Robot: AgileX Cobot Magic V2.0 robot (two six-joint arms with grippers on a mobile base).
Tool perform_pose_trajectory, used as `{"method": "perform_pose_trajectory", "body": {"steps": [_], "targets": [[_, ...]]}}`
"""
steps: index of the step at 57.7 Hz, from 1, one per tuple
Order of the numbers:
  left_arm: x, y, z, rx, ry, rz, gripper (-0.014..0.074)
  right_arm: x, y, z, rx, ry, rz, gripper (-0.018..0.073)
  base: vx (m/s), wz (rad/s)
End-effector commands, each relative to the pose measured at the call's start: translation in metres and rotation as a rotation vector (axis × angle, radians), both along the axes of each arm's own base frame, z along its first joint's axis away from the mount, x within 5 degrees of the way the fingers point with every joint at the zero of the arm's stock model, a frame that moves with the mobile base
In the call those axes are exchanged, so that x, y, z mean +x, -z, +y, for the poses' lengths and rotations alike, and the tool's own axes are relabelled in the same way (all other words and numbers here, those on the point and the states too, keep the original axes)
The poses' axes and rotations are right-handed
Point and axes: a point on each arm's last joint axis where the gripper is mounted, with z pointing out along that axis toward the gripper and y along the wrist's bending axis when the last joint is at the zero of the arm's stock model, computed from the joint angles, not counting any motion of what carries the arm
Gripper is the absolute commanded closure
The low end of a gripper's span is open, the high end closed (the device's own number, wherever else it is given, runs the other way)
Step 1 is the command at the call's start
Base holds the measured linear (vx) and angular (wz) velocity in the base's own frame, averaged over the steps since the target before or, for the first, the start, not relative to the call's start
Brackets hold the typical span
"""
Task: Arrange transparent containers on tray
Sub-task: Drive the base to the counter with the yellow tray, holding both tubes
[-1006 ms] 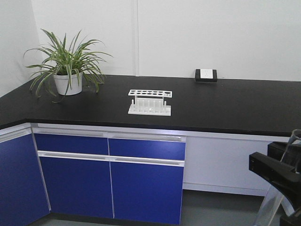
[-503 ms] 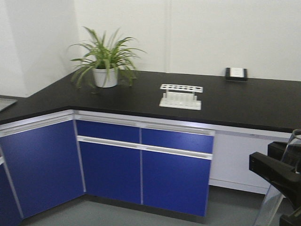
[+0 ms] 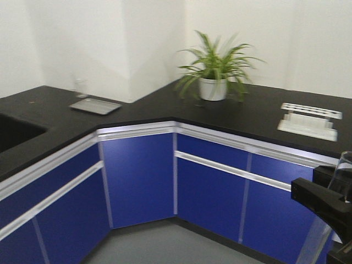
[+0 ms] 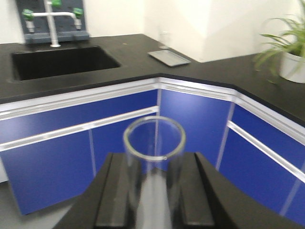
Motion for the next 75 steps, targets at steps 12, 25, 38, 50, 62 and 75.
{"method": "perform_pose_trajectory", "body": {"steps": [12,25,38,50,62,75], "targets": [[-0.0034,-0.0198,0.0001,-0.038,0.01,-0.115,0.0422,-0.0015,-0.0181,-0.0016,0.049,0.002,-0.106,0.0571,0.04,0.65],[-0.0034,-0.0198,0.0001,-0.038,0.01,-0.115,0.0422,-0.0015,-0.0181,-0.0016,0.049,0.002,-0.106,0.0571,0.09,0.66],[-0.0034,-0.0198,0.0001,-0.038,0.01,-0.115,0.0422,-0.0015,-0.0181,-0.0016,0.049,0.002,-0.106,0.0571,0.13,0.58],[-0.0034,-0.0198,0.0001,-0.038,0.01,-0.115,0.0422,-0.0011,-0.0178,-0.0013,0.048,0.002,-0.105,0.0571,0.14,0.55],[-0.0034,-0.0198,0.0001,-0.038,0.01,-0.115,0.0422,-0.0014,-0.018,-0.0015,0.049,0.002,-0.106,0.0571,0.15,0.58],[-0.0034,-0.0198,0.0001,-0.038,0.01,-0.115,0.0422,-0.0014,-0.018,-0.0015,0.049,0.002,-0.106,0.0571,0.16,0.6]]}}
